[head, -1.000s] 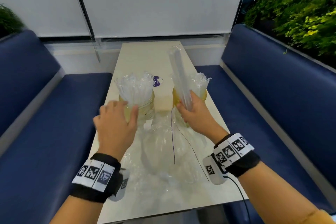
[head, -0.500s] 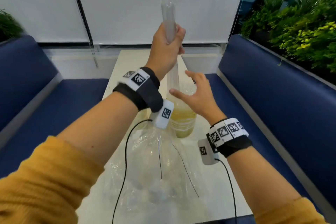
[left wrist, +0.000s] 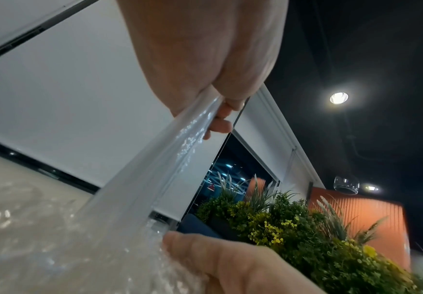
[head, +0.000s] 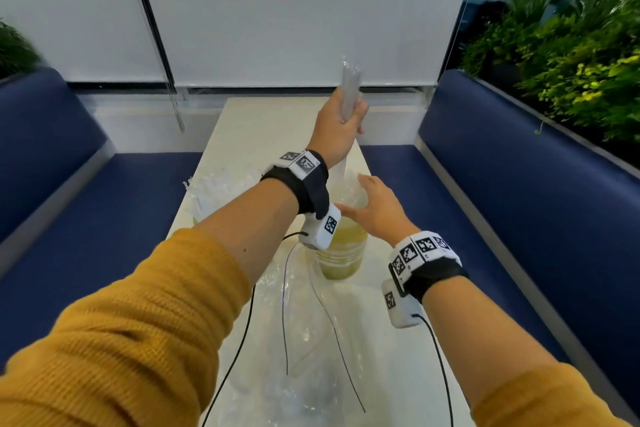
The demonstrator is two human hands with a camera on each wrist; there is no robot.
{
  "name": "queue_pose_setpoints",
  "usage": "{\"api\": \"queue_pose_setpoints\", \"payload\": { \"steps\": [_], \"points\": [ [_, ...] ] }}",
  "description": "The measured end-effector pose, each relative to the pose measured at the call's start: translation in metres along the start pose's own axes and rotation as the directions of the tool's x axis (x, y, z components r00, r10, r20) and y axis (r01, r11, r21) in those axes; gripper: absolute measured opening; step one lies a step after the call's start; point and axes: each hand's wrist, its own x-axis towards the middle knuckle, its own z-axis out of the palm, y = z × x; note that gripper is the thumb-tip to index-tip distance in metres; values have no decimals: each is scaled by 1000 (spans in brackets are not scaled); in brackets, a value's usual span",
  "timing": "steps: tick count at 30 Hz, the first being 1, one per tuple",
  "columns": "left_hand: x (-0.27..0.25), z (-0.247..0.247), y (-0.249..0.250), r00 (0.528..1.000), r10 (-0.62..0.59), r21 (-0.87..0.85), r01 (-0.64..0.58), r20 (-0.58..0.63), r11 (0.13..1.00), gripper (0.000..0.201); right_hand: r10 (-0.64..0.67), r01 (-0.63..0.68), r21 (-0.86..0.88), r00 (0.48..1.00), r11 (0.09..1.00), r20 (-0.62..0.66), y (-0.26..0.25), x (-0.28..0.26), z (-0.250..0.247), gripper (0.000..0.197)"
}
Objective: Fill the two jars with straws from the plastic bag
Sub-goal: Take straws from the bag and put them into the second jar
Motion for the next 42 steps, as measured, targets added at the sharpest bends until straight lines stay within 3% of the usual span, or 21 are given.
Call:
{"api": "queue_pose_setpoints", "payload": {
  "steps": [7,11,16,18,20,21,23,26,29,30,32,34,37,39,42],
  "points": [
    [14,-6,-1,997,-36,-124,28,-67,992,8,-39,39,-29,999,999,5,4,-1,1,103],
    [2,-9,-21,996,-85,-100,84,-4,991,10,-45,45,10,999,999,-8,3,-1,3,104],
    [-2,-4,-34,982,-148,-70,157,118,985,17,-78,79,-11,994,997,76,2,4,-7,110],
    [-2,-6,-33,982,-140,-72,150,129,986,17,-174,186,156,981,970,-90,-10,5,-20,88],
    [-5,-8,-30,986,-95,-137,114,134,984,10,-219,348,340,905,874,-365,-32,11,-38,68],
    [-6,-8,-29,986,-68,-165,93,151,982,14,-222,408,390,870,826,-441,-47,15,-48,64],
    [-10,-4,-27,984,-21,-214,59,179,975,36,-249,446,436,864,781,-438,-73,26,-64,74],
    [-18,2,-29,987,-6,-268,50,159,962,50,-258,381,389,907,839,-331,-95,46,-71,91],
    [-28,-6,-34,986,-65,-137,87,152,987,65,-43,214,590,956,779,-290,-96,57,-61,71],
    [-31,-9,-35,978,-93,-118,116,186,986,69,-4,173,638,966,750,-257,-95,60,-55,54],
    [-37,-17,-40,950,-124,-38,141,287,989,75,-47,162,617,979,770,-198,-90,61,-43,15],
    [-44,-25,-49,905,-236,237,157,354,959,82,-90,183,658,981,730,-173,-89,60,-38,13],
    [-62,-35,-67,829,-413,652,79,378,754,103,-113,254,730,965,635,-238,-92,58,-44,14],
    [-71,-39,-76,801,-457,715,53,386,697,114,-154,345,705,934,620,-323,-94,58,-49,12],
    [-74,-38,-81,784,-484,687,103,389,719,105,-197,421,702,904,574,-380,-95,51,-47,16]
  ]
}}
